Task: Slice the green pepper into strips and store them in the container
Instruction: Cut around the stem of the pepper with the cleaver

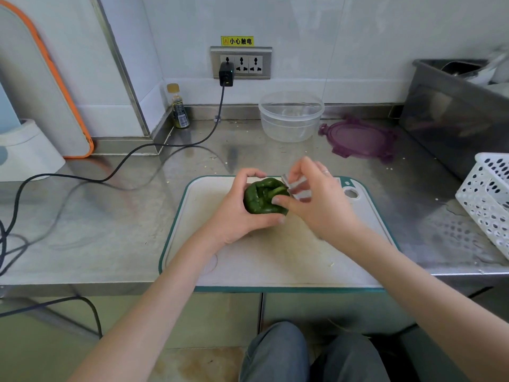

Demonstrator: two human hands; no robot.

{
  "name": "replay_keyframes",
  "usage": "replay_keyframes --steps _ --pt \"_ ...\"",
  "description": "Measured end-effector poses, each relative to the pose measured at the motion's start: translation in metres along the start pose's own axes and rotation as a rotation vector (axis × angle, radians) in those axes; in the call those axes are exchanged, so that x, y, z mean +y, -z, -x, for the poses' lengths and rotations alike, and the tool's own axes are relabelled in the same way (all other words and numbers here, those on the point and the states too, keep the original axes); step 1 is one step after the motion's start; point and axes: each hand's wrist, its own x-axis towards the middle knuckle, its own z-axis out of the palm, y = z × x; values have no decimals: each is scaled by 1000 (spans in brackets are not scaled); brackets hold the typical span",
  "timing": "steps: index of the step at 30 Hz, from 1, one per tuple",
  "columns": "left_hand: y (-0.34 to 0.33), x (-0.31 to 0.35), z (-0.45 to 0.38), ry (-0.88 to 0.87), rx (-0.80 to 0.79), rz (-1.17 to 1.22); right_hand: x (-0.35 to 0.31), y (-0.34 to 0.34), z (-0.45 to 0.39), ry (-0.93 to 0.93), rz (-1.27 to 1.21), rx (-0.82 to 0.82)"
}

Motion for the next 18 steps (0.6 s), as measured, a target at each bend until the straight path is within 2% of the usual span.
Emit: replay_keyframes --steps 4,7,11,14,18 --pt "-1 0 1 -104 -35 -72 1 -2 0 237 302 7" --pt "-2 -1 0 -179 -3 -93 -3 -1 -6 416 482 -2" --pt "-5 2 3 -211 38 -142 -5 -11 -8 513 678 67" --pt "-6 4 3 -249 88 -217 -9 -15 -5 575 683 85" --pt "-5 8 4 -183 55 -218 -6 -16 2 666 570 46"
